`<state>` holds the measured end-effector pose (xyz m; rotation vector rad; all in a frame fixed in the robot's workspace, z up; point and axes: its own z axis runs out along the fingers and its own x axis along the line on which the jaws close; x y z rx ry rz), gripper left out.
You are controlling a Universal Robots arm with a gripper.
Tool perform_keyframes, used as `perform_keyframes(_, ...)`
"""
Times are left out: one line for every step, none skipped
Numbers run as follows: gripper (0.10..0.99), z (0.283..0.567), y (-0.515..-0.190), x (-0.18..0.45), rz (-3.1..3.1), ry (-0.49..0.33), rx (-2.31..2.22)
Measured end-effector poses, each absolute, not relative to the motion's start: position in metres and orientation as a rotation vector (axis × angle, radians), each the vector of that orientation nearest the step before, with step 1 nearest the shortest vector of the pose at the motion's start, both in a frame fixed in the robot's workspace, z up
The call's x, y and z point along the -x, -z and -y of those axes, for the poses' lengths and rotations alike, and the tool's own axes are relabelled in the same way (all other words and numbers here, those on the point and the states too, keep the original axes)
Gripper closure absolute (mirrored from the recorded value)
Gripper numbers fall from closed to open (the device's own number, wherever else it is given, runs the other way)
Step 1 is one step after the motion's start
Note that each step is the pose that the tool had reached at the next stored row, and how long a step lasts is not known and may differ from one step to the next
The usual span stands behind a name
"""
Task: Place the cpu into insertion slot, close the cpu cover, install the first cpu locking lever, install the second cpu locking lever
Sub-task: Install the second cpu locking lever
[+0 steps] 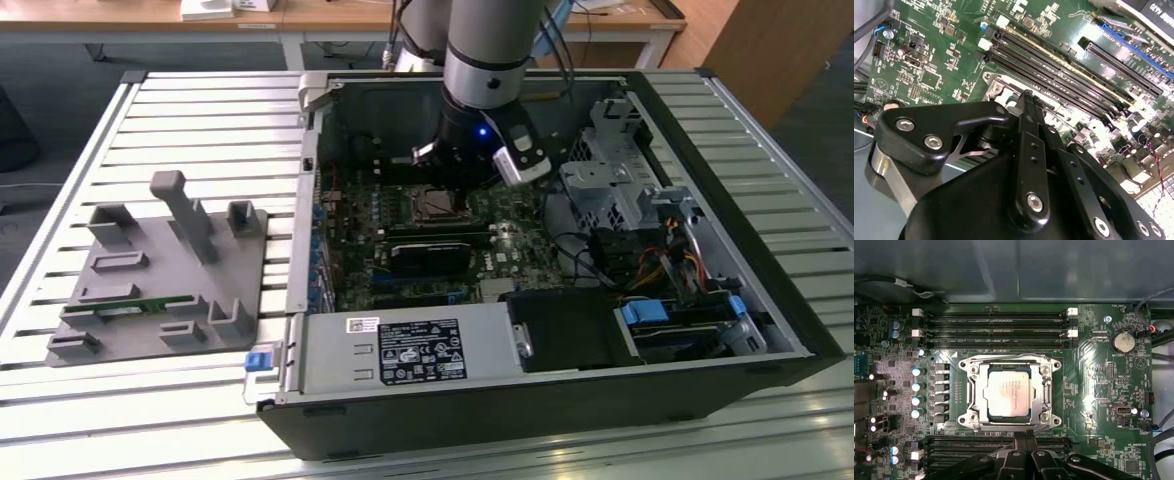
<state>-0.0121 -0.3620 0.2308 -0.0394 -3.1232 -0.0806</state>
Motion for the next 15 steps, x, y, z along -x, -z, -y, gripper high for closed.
perform_keyframes(0.98, 0.362, -0.231, 0.013, 3.123, 0.081, 0.039)
perform_keyframes(0.98, 0.362, -0.231, 0.013, 3.123, 0.081, 0.039)
perform_keyframes(0.98, 0.362, -0.231, 0.015, 3.123, 0.08, 0.039)
perform_keyframes(0.98, 0.362, -0.231, 0.016, 3.123, 0.081, 0.039)
perform_keyframes(0.98, 0.362, -0.231, 0.018, 3.123, 0.081, 0.039)
perform_keyframes(0.98, 0.362, -0.231, 0.019, 3.123, 0.081, 0.039)
perform_keyframes(0.98, 0.363, -0.231, 0.021, 3.123, 0.081, 0.039)
perform_keyframes(0.98, 0.363, -0.231, 0.022, 3.123, 0.08, 0.039)
perform_keyframes(0.98, 0.363, -0.231, 0.023, 3.123, 0.081, 0.039)
perform_keyframes(0.98, 0.363, -0.231, 0.024, 3.123, 0.08, 0.039)
perform_keyframes(0.98, 0.363, -0.231, 0.026, 3.123, 0.081, 0.039)
perform_keyframes(0.98, 0.363, -0.231, 0.027, 3.123, 0.081, 0.039)
perform_keyframes(0.98, 0.363, -0.231, 0.028, 3.123, 0.081, 0.039)
perform_keyframes(0.98, 0.363, -0.231, 0.029, 3.123, 0.081, 0.039)
perform_keyframes(0.98, 0.364, -0.231, 0.03, 3.123, 0.081, 0.039)
